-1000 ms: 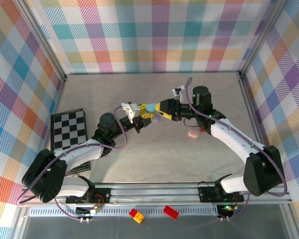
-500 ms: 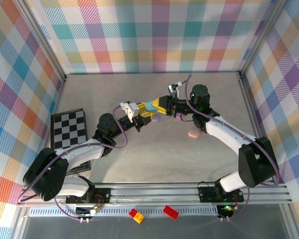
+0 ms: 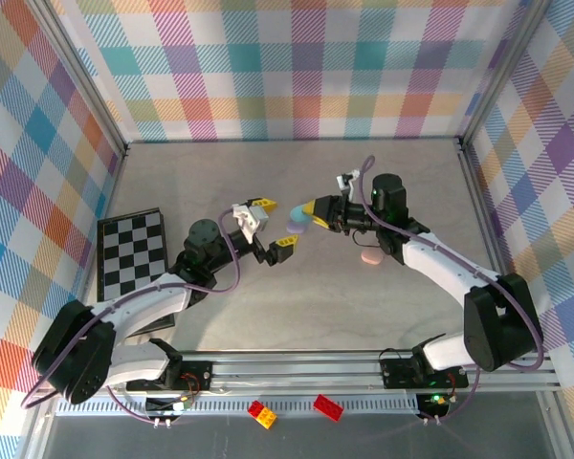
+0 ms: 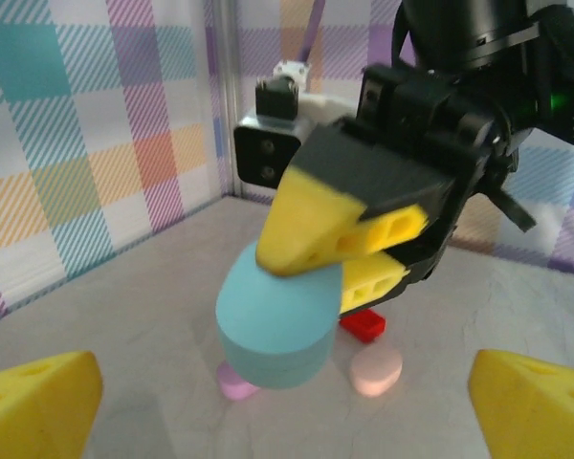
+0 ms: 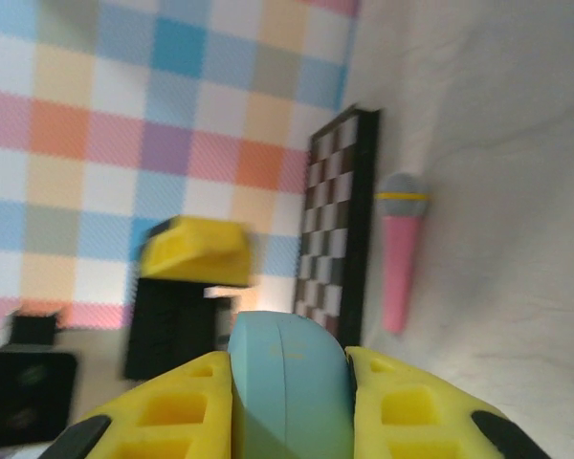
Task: Insert the wireless bluetooth earbuds into the charging case
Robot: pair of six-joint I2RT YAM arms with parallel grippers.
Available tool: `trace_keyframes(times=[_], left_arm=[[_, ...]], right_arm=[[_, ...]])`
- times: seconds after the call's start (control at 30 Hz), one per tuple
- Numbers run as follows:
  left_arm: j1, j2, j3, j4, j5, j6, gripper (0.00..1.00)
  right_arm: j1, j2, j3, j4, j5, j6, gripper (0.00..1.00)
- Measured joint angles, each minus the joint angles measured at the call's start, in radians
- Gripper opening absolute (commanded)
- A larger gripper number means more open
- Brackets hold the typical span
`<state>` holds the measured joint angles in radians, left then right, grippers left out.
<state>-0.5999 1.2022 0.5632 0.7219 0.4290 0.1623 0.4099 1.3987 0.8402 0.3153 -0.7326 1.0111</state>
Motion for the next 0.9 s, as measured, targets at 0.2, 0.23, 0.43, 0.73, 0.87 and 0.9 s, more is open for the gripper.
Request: trace_keyframes(times=[0.2, 0.23, 0.43, 0.73, 0.87, 0.9], left_arm=[[0.0, -0.087, 0.001, -0.253, 0.008, 0.089, 1.0], [0.0, -0.092, 0.003, -0.293, 0.011, 0.101, 1.0], [0.001, -0.092, 0.029, -0.481, 0.041, 0.169, 1.0], [0.001, -0.077, 0.061, -0.577, 0.063, 0.216, 1.0], [0.013, -0.077, 0.061, -0.577, 0.046, 0.214, 1.0], [0.019, -0.077, 0.059, -0.567, 0.04, 0.208, 1.0]], right_arm=[[-0.011, 0.085, -0.099, -0.032, 0.11, -0.058, 0.17], [-0.011, 0.102, -0.107, -0.033, 0.125, -0.064, 0.17], [-0.011, 0.212, -0.146, -0.036, 0.214, -0.111, 0.17], [-0.01, 0.306, -0.177, 0.015, 0.271, -0.133, 0.42], [-0.007, 0.278, -0.175, -0.005, 0.312, -0.176, 0.71], [-0.002, 0.253, -0.175, -0.029, 0.335, -0.193, 0.77]])
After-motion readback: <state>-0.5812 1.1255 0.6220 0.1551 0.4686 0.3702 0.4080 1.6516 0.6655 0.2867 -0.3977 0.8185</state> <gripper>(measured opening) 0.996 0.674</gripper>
